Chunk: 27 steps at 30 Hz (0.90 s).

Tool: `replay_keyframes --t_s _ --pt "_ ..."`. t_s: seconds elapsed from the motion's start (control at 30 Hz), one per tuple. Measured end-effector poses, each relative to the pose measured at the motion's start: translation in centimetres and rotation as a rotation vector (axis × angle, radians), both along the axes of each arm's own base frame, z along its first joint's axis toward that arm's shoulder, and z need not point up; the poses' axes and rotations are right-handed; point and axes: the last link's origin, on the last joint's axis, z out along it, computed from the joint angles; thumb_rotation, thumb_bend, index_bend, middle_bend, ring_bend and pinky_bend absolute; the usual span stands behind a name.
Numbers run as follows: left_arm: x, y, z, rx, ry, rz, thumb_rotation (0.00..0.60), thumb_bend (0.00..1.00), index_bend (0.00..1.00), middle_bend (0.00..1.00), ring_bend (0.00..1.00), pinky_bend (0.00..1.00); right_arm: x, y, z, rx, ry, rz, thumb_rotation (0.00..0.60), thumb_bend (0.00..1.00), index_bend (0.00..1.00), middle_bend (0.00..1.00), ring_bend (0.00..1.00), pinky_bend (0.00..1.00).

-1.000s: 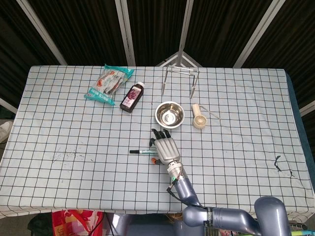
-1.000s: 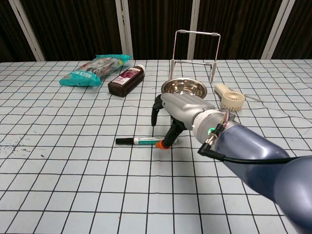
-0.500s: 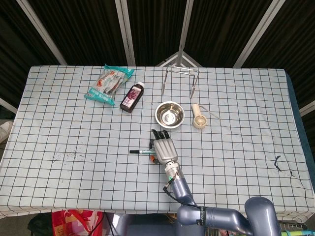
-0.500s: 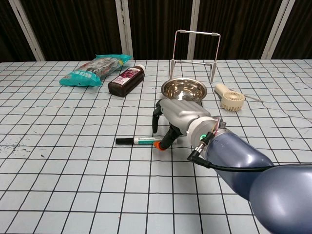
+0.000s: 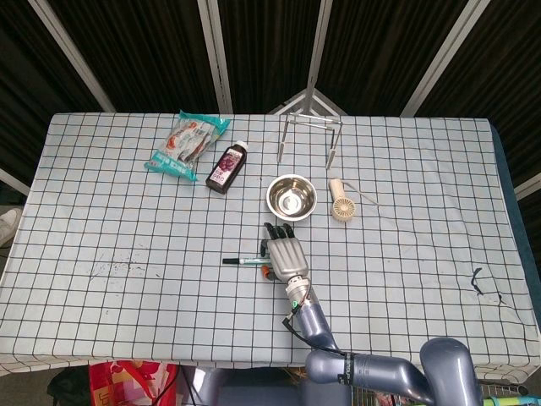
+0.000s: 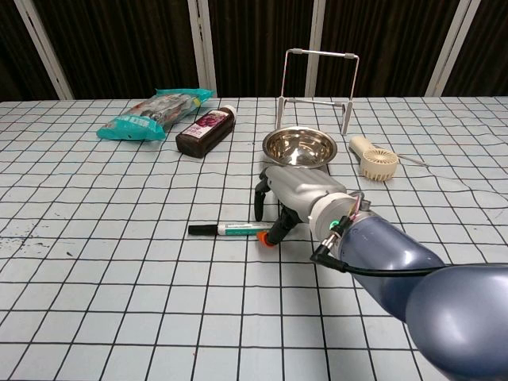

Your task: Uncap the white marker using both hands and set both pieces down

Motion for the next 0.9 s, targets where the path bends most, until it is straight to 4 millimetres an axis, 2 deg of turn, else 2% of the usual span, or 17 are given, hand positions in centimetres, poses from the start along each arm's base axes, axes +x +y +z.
replay_keyframes --t_s 0.6,0.77,0.9 --pt "0.22 0.3 -0.53 -0.012 0.018 0.007 0.6 0.41 0.0 0.0 0.0 0.09 -0.69 -0.61 -0.58 0.008 0.009 -0.018 0.6 0.36 0.59 0.1 0.15 0.07" --pt "0.35 0.37 -0.73 -0.017 0.023 0.005 0.6 0.41 0.0 0.0 0.0 0.09 -0.76 -0.57 -0.77 0.012 0.016 -0.013 0.6 0.38 0.59 0.1 0.15 0.07" --pt "0.46 0.39 -0.86 -0.02 0.027 0.004 0.6 0.41 0.0 0.0 0.0 0.09 -0.83 -0.58 -0.88 0.015 0.016 -0.012 0.6 0.41 0.63 0.1 0.15 0.07"
